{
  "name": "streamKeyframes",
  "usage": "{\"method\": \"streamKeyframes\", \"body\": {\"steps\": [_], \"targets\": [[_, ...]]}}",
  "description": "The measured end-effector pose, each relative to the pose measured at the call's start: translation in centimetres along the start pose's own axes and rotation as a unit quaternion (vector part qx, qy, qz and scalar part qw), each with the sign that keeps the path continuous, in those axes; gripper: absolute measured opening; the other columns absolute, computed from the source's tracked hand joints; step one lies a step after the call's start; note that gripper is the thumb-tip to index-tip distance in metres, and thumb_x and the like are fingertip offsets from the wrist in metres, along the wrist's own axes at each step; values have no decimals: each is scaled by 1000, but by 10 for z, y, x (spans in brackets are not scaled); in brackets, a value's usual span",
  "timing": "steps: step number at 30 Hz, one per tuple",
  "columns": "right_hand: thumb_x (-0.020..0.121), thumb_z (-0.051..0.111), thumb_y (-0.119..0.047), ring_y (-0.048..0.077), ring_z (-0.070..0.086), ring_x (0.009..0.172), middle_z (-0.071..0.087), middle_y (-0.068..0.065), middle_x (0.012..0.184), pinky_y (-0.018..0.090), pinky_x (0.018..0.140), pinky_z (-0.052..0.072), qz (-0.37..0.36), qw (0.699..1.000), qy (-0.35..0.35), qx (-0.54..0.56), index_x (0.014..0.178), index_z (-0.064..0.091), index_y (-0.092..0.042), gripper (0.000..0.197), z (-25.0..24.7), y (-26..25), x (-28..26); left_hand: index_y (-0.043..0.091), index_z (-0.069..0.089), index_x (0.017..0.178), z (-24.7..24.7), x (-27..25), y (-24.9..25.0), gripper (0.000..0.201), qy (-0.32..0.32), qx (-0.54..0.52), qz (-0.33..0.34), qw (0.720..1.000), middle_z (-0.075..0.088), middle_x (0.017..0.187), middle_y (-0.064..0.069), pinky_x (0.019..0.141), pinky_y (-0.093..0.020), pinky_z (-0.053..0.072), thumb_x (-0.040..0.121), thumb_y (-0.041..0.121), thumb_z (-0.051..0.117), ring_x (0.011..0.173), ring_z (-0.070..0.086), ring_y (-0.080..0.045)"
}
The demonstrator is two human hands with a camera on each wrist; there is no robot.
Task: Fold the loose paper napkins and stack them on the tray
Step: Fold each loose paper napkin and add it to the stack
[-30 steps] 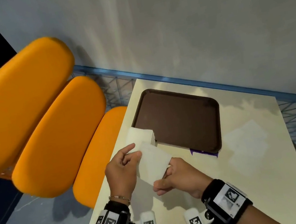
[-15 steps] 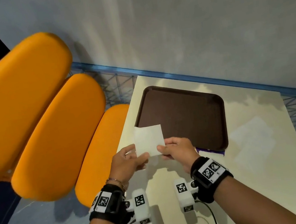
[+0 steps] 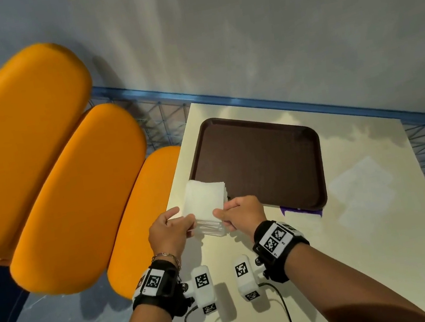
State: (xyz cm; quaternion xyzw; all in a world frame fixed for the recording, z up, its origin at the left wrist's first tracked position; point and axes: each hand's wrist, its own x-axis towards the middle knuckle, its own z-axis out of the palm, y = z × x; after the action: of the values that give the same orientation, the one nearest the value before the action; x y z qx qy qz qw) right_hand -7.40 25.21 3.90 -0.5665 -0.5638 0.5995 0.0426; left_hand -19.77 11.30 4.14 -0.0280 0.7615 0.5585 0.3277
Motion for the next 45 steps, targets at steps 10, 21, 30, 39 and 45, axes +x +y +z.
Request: {"method": "streamKeyframes", "body": {"steps": [10, 21, 30, 39, 45], "targets": [[73, 98, -37, 16, 68, 56, 79, 7, 75, 45, 66, 67, -8, 999, 24, -33, 89, 75, -14, 36, -23, 4, -12, 24, 61, 128, 1, -4, -5, 64, 49, 63, 0, 997, 77, 94, -1, 86, -45, 62, 73, 38, 91, 89, 75, -22], [90, 78, -41, 33, 56, 137, 60, 13, 146, 37, 110, 45, 87, 953, 213, -195, 143, 55, -8, 66, -223, 116, -6, 24, 74, 86, 71, -76, -11, 8, -87, 186, 145, 968, 73, 81, 5, 67, -21, 46, 86, 20, 80, 77, 65, -9], [86, 74, -68, 42, 42, 148, 38, 27, 162, 52, 119, 42, 146, 941, 232, -197, 157, 23, 11, 118, -293, 164, 28, 30, 78, 83, 136, -133, -45, 7, -152, 287, 127, 937, 75, 73, 14, 61, -7, 47, 85, 23, 78, 73, 71, -8], [75, 97, -36, 45, 53, 135, 36, 26, 156, 49, 105, 51, 192, 943, 194, -189, 149, 26, 4, 110, -314, 171, 8, 30, 77, 85, 188, -172, -68, 5, -158, 326, 99, 927, 76, 77, 12, 63, -9, 44, 86, 26, 80, 76, 72, -6], [74, 95, -36, 29, 68, 121, 70, 7, 132, 26, 89, 52, 127, 951, 74, -273, 130, 67, -4, 71, -325, 206, -17, 25, 76, 93, 240, -189, -100, 6, -205, 364, 84, 905, 71, 79, 19, 66, -10, 44, 87, 27, 77, 79, 65, 2]]}}
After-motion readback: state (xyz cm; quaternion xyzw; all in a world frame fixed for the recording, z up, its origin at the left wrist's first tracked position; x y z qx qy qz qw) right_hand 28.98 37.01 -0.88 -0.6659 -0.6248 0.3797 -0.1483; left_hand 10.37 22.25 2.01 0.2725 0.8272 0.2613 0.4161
